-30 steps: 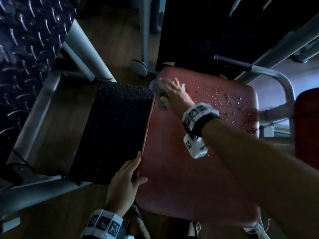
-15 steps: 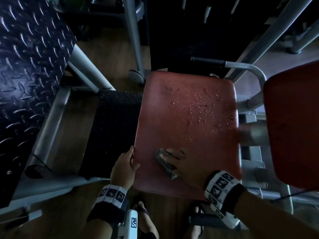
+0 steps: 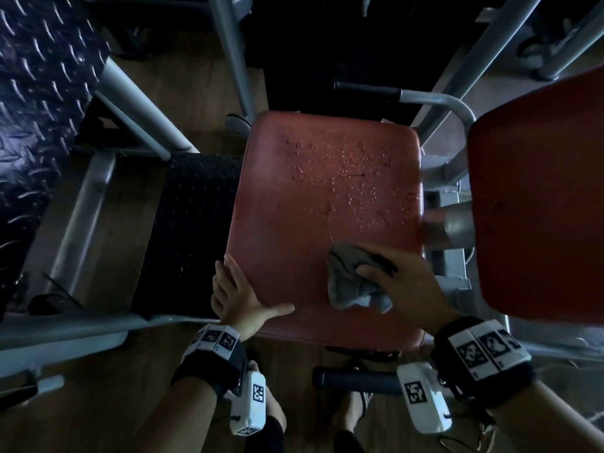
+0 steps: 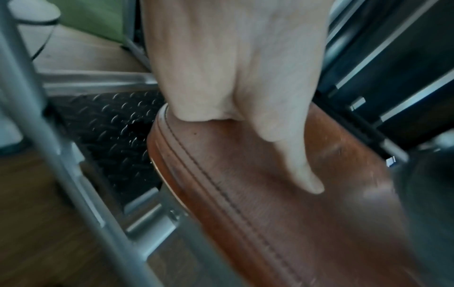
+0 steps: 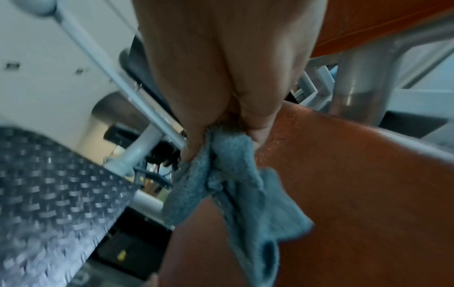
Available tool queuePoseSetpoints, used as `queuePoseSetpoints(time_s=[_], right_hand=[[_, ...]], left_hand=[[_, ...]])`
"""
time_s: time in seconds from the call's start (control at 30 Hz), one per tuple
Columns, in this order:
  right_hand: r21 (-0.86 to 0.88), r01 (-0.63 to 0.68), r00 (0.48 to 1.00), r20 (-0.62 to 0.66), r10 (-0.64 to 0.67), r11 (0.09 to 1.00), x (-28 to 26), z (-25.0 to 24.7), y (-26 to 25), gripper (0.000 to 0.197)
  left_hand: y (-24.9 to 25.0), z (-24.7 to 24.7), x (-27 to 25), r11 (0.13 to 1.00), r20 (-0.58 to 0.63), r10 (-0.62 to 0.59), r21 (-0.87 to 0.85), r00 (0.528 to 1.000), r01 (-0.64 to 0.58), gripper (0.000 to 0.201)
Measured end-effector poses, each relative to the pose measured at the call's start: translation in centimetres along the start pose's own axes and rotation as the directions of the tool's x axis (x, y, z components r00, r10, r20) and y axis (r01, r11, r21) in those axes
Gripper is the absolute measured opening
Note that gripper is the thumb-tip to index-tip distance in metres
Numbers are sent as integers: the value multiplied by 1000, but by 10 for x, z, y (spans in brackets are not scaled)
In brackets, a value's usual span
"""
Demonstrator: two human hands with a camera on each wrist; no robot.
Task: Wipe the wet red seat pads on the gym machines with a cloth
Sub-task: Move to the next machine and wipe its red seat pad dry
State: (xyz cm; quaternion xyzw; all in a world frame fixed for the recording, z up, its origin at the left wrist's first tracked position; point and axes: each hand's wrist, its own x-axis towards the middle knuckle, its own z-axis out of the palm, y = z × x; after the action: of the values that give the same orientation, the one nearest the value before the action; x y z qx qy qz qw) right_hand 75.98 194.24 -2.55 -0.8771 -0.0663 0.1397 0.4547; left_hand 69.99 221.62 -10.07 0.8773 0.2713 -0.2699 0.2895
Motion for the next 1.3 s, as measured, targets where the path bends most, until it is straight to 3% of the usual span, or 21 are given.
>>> queuePoseSetpoints(time_s=[0.1,0.2,0.3,0.4,0.5,0.57,0.73,0.83,0.93,1.03,1.17,1.23,1.3], right_hand=[[6,13,1000,16,-14,1000,3,-3,1,40],[-142,0,990,139,20,990,3,-5,14,52],[-365,2,937,325,126,931,0,-18,29,68],[-366,94,896,437,81,926,-3,-28,40,64],[-362,296,874,476,-97,884,-2,-21,43,60],[-427,372,865,482,-141,824,1,-8,43,69],[-446,252,913,403,-59,859,15,15,39,92],[-403,162,944,329,-23,901,23,26,35,84],[-436,135,951,308,6,890,32,31,25,56],[-200,57,954,299,6,978,37,29,12,32],[62,-40,938,346,16,997,35,21,10,23],[36,-120,922,374,98,992,34,18,20,24],[-220,-78,916,370,157,972,34,13,30,24]], left_hand=[[3,-1,-1,1000,2,-18,15,1000,18,166],[5,-1,-2,998,-11,-38,39,999,38,167],[6,-1,-2,998,-18,-47,45,999,47,168],[5,-2,0,998,-5,-48,48,999,48,168],[5,-2,1,997,0,-52,49,999,51,168],[6,-2,1,997,8,-54,51,998,54,168],[5,-4,3,996,37,-48,73,998,46,168],[5,-4,3,996,51,-43,76,998,39,169],[5,-4,4,997,43,-36,76,998,33,170],[4,-4,4,997,41,-34,66,999,31,170],[6,-4,3,996,27,-50,69,998,48,171],[6,-4,3,996,23,-53,71,998,51,171],[6,-5,3,996,30,-47,70,998,45,170]])
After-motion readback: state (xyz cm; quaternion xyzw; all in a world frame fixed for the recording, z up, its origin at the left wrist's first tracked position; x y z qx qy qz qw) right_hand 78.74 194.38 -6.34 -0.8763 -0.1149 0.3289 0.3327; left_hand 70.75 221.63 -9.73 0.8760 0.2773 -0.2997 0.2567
